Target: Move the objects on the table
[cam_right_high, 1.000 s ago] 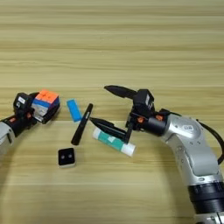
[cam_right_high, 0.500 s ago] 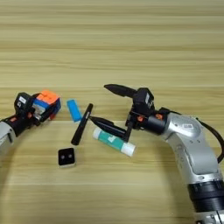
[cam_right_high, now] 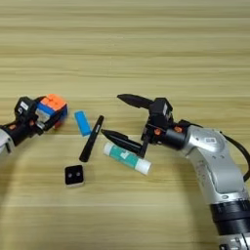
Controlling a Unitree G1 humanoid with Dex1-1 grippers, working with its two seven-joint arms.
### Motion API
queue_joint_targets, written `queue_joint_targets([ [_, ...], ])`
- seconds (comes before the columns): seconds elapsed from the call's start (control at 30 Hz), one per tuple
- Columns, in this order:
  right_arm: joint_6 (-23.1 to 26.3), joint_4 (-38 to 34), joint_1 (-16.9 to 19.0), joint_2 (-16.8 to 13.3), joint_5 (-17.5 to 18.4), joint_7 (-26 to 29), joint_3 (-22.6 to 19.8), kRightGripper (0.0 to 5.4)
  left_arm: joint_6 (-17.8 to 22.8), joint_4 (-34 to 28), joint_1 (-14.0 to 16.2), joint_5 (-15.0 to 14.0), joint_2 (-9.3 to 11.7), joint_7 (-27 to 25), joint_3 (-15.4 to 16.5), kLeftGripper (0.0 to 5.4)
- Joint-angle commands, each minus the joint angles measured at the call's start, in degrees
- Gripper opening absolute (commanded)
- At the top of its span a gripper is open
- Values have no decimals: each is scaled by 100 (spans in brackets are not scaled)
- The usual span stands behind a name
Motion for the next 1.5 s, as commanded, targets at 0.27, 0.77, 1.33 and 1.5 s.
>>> queue_joint_targets([
  [0.27,0,-174,-163,-279,48,307,-51,540,89,-1018,-88,-575,367,-1147,-59,327],
  [0.77,221,-453,-488,-540,8,601,161,540,40,-1650,25,-1203,569,-2508,-249,327],
  [1.33,384,63,-1184,-511,-352,906,704,540,272,-2164,-138,-1424,608,-3110,-651,327],
  [1.5,363,189,-1314,-517,-442,984,795,540,363,-2263,-158,-1432,642,-3242,-779,327],
])
